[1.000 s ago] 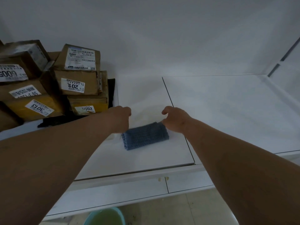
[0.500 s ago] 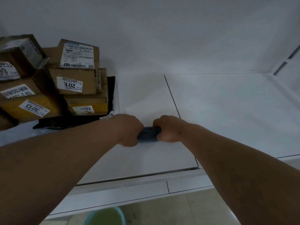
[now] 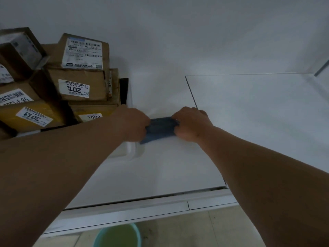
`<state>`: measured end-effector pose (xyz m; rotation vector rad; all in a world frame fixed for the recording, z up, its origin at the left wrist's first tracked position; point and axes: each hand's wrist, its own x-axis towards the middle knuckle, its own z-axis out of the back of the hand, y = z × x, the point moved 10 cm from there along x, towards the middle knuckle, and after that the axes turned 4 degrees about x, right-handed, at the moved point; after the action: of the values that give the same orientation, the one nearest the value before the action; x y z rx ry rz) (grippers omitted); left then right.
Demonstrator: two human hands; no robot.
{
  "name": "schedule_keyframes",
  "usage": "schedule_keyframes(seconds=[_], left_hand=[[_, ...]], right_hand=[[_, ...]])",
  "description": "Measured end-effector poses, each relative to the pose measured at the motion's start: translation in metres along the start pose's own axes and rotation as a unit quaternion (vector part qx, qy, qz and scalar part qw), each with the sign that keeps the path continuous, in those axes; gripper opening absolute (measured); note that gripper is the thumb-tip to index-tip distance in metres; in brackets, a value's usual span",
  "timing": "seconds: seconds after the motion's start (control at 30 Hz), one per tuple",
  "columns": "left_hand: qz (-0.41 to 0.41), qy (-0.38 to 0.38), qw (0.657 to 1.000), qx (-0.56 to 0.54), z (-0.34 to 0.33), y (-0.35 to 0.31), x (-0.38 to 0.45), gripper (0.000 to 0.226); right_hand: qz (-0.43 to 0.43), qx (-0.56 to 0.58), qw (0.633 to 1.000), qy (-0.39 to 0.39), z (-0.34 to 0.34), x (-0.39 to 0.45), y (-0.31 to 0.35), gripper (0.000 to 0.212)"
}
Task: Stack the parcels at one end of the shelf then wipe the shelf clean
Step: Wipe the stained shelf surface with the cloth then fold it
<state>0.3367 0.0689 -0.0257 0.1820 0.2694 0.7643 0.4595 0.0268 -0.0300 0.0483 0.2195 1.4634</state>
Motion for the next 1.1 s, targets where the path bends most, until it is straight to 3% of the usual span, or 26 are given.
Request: schedule_keyframes(seconds=[0.1,0.27,0.43,0.63,0.87,0.93,1.0,1.03,1.07,1.1], left_hand=[[-0.037,0.002,0.999,-0.010,-0.014,-0.012,0.003,0.036],[-0.057,0.067,0.996,0.016,-0.044,-0.009,0.010,0.038],[-0.034,0.023,0.999,-0.012,-0.031,-0.009,0.003,0.035],[-0.094,0.073,0.992,0.034,-0.041,-0.036,-0.018,0.036],[-0.088,0.072,0.991,0.065,-0.043,-0.053,-0.045,0.033],[-0.103,0.055,0.992,0.056,-0.038,-0.059,-0.058,0.032],[-0.161,-0.051,0.984,0.058,-0.019,-0.073,-0.074,0.028],[-0.154,-0.050,0.985,0.060,-0.017,-0.075,-0.085,0.029],[-0.157,-0.101,0.981,0.050,-0.007,-0.079,-0.094,0.031],[-0.159,-0.076,0.984,0.036,-0.012,-0.080,-0.098,0.032]], right_hand=[[0.046,0.059,0.997,0.036,-0.014,-0.003,0.017,0.050],[0.059,0.014,0.994,0.091,-0.034,0.001,0.030,0.050],[0.055,-0.017,0.995,0.086,-0.034,-0.005,0.036,0.039],[0.058,-0.037,0.994,0.087,-0.039,-0.026,0.040,0.040],[0.073,-0.051,0.991,0.103,-0.046,-0.057,0.048,0.035],[0.076,-0.053,0.990,0.107,-0.050,-0.064,0.050,0.034],[0.082,-0.055,0.989,0.112,-0.053,-0.073,0.054,0.034],[0.088,-0.053,0.988,0.114,-0.053,-0.078,0.056,0.033],[0.092,-0.048,0.988,0.116,-0.054,-0.083,0.058,0.032],[0.097,-0.042,0.987,0.119,-0.055,-0.089,0.060,0.031]])
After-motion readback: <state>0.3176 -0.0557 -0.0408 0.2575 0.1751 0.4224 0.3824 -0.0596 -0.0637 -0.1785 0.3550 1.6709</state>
